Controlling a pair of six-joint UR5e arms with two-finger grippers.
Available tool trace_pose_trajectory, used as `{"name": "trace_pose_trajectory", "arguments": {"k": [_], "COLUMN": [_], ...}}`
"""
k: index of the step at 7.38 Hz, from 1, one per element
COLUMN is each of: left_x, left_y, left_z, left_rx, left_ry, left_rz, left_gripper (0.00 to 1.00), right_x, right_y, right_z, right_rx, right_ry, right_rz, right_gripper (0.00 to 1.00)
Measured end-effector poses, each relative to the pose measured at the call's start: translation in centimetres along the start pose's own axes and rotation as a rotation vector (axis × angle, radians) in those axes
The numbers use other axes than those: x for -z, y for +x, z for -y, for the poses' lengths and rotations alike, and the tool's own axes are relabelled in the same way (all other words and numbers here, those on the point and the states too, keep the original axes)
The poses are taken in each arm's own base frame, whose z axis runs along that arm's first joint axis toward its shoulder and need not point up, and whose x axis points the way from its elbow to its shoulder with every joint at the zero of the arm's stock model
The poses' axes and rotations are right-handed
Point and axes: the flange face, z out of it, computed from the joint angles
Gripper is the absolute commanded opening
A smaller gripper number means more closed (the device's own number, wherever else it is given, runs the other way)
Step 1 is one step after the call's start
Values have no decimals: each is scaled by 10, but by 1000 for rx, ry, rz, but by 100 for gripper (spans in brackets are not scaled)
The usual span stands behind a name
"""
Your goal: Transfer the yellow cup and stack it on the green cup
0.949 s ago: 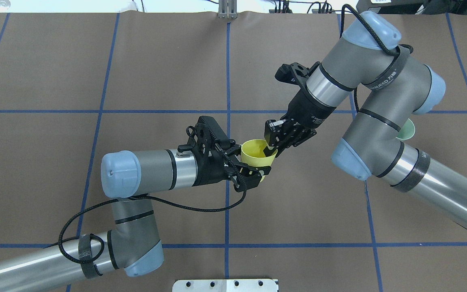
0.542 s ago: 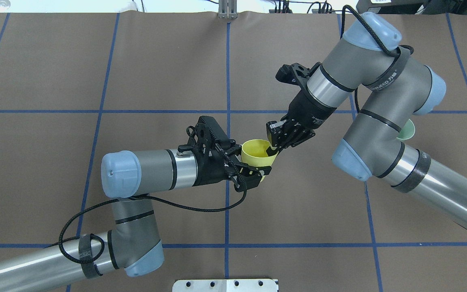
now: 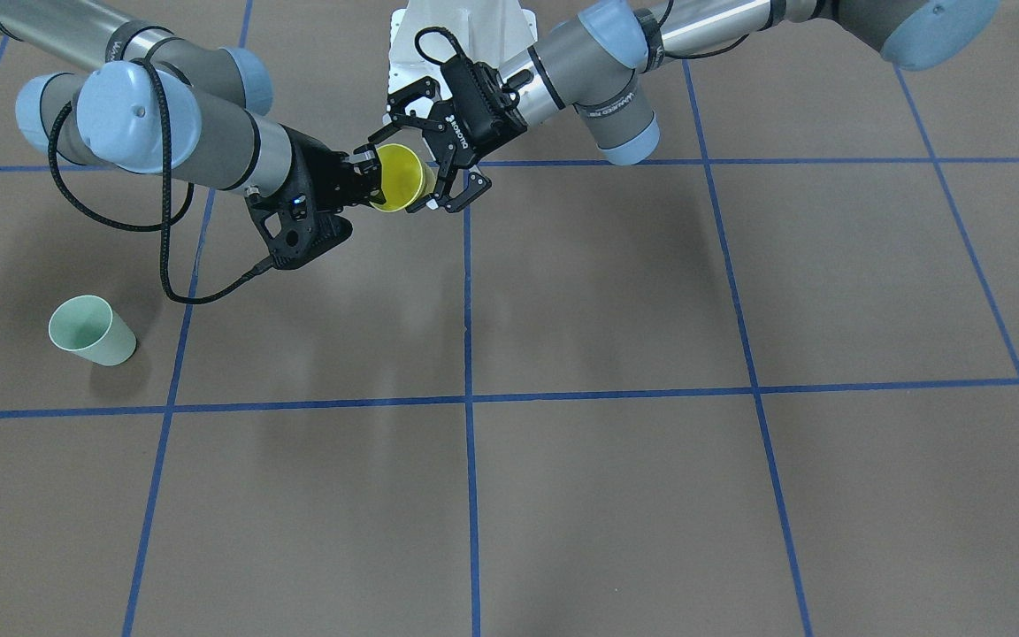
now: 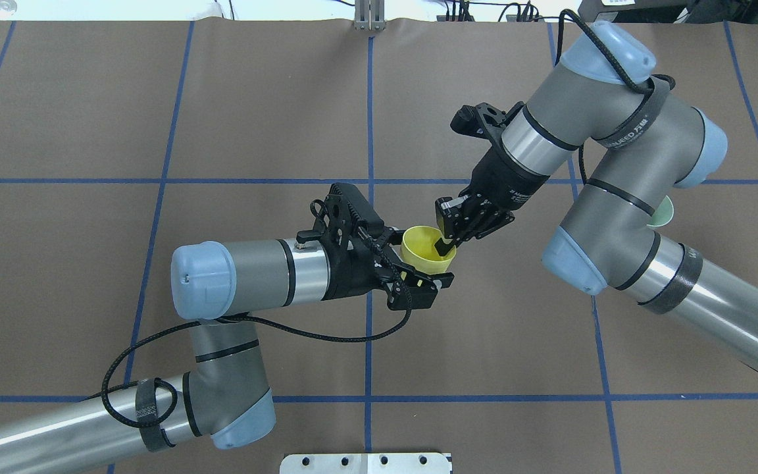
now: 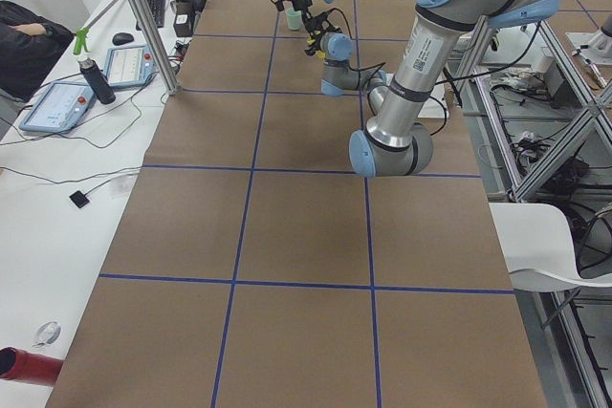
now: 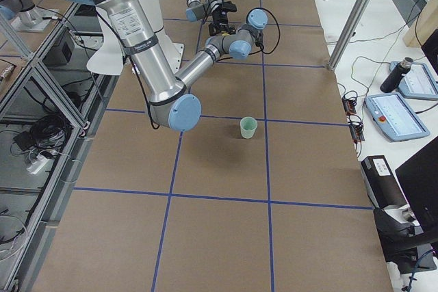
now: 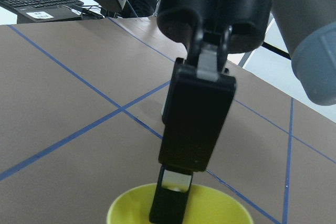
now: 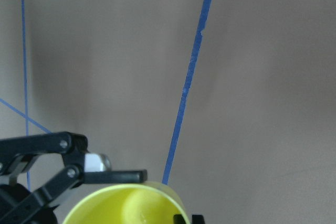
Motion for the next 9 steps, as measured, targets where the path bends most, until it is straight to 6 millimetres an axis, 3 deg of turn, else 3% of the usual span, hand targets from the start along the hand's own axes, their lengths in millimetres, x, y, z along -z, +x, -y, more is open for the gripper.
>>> {"name": "trace_pose_trajectory", "arguments": {"k": [6,9], "left_x": [3,13], "left_y": [-9,-26], "left_z": [8,18], "left_rx": [43,67], "left_ry": [28,43], "left_rz": [41,67], "left_gripper": [100,100], "right_x": [15,32], "right_y": [30,60], "right_z": [-1,11], "right_rx": [-33,-71], "right_ry": [20,126], "right_rz": [-14,-93], "right_gripper": [0,0]}}
